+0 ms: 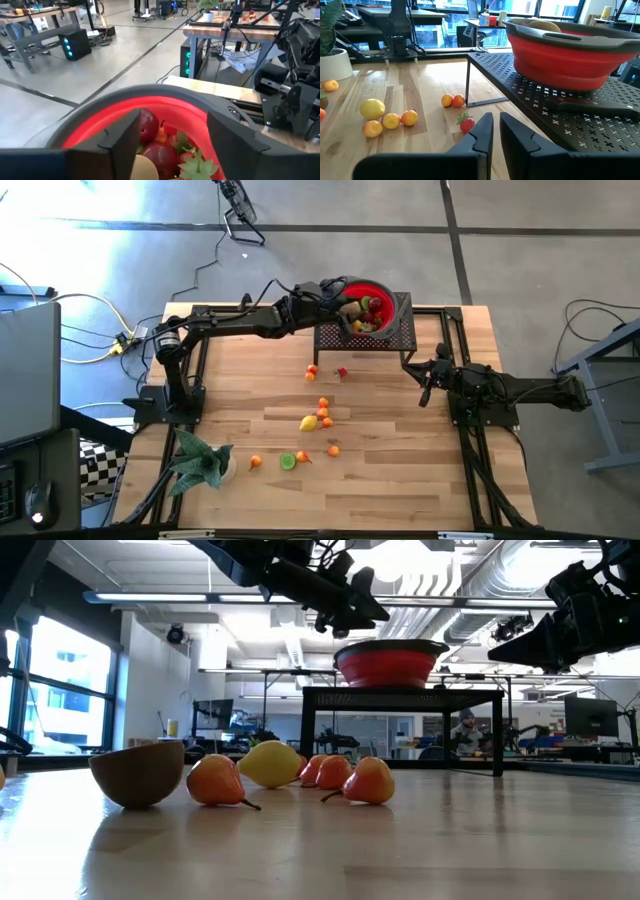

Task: Pick & Place Fruit
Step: Put the strawberry into the strainer on the shelf, then put the lemon into the strainer on the shelf

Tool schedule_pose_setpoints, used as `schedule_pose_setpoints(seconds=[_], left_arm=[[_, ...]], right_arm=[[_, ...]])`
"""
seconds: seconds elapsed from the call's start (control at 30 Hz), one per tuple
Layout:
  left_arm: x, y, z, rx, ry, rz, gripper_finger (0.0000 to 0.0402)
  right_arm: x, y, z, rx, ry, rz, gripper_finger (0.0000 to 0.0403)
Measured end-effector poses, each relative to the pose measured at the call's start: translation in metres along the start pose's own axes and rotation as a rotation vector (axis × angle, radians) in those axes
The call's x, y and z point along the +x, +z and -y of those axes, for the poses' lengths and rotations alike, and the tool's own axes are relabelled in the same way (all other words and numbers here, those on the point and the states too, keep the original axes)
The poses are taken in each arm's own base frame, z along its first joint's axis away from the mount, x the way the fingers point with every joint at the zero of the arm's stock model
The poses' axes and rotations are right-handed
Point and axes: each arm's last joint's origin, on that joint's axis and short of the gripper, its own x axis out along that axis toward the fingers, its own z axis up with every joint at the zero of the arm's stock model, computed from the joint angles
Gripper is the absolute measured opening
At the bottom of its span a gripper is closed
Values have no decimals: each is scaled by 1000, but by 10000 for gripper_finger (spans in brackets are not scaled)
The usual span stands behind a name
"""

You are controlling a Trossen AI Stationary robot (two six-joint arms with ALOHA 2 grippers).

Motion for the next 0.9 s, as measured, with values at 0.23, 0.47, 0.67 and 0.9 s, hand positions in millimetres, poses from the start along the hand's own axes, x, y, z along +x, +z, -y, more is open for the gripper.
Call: schedule_pose_setpoints(seconds=[0.23, 0.47, 0.67, 0.9], left_arm=[[0, 1, 0, 15, 1, 15, 261], [0, 1, 1, 4, -1, 9, 262], [-4, 4, 2, -45, -55, 7, 262], [-13, 6, 7, -150, -169, -77, 262]], right_arm=[[0, 0, 0, 0, 0, 0, 26], [0, 0, 0, 0, 0, 0, 26], [0, 0, 0, 0, 0, 0, 26], [0, 0, 0, 0, 0, 0, 26]])
